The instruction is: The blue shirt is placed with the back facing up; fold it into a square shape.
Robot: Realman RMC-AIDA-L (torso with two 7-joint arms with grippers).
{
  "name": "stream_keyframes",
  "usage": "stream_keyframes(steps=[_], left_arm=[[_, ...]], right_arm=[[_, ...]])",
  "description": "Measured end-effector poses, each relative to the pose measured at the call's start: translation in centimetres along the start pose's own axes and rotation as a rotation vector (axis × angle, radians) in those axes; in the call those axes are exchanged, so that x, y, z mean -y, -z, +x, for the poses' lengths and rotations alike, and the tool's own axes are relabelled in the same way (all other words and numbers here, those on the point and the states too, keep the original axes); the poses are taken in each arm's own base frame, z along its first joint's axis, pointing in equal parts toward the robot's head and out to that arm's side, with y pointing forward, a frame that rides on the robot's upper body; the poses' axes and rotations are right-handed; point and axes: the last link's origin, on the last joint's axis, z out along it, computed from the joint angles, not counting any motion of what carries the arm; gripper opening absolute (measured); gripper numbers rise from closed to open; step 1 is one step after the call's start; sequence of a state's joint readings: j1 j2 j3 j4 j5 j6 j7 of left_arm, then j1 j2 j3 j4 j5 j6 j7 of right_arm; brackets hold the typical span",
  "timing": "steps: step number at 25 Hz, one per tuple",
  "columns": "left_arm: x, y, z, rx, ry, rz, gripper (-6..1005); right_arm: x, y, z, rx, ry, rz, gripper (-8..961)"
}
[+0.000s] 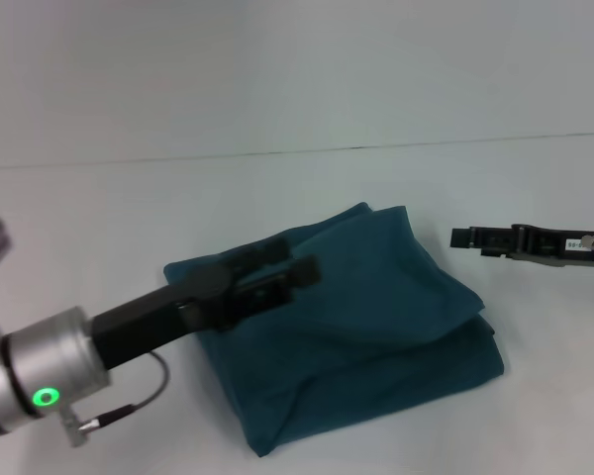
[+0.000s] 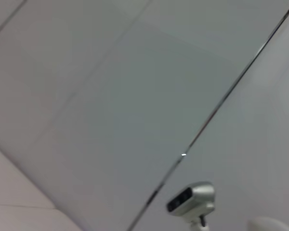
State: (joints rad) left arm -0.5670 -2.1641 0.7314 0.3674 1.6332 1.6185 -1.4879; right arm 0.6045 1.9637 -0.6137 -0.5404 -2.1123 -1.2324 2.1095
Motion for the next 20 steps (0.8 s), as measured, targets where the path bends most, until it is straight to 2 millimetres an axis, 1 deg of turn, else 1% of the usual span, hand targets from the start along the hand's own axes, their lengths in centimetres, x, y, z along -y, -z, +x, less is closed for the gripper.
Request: stream_keyframes(steps=[4,7,12,16,20], left_arm=[[0.6,2.6,0.5,-0.016,-0.056,0.076,923],[0.7,3.6,0.8,-0.024,-0.080,0.105,923],[1.1,4.6,1.2,-0.014,-0.116,0.145,923],[1.2,5.0,1.2,0.005,-0.122,0.155,923],[1.3,5.6,1.1,0.064,-0.143,0.162,923]], right_arm=[[-1.3,-0.7,-0.2,-0.038,-0.046,-0.057,780],[-2.2,-1.1,-0.3,-0.060,-0.084,-0.095,780],[-3.1,-1.6,-0.7,-0.078,-0.144,-0.121,780],[-3.3,-2.0,-0.8,-0.086,-0.183,-0.120,779],[-3.1,-2.3,-0.6,-0.096,-0.209,-0.105,779]])
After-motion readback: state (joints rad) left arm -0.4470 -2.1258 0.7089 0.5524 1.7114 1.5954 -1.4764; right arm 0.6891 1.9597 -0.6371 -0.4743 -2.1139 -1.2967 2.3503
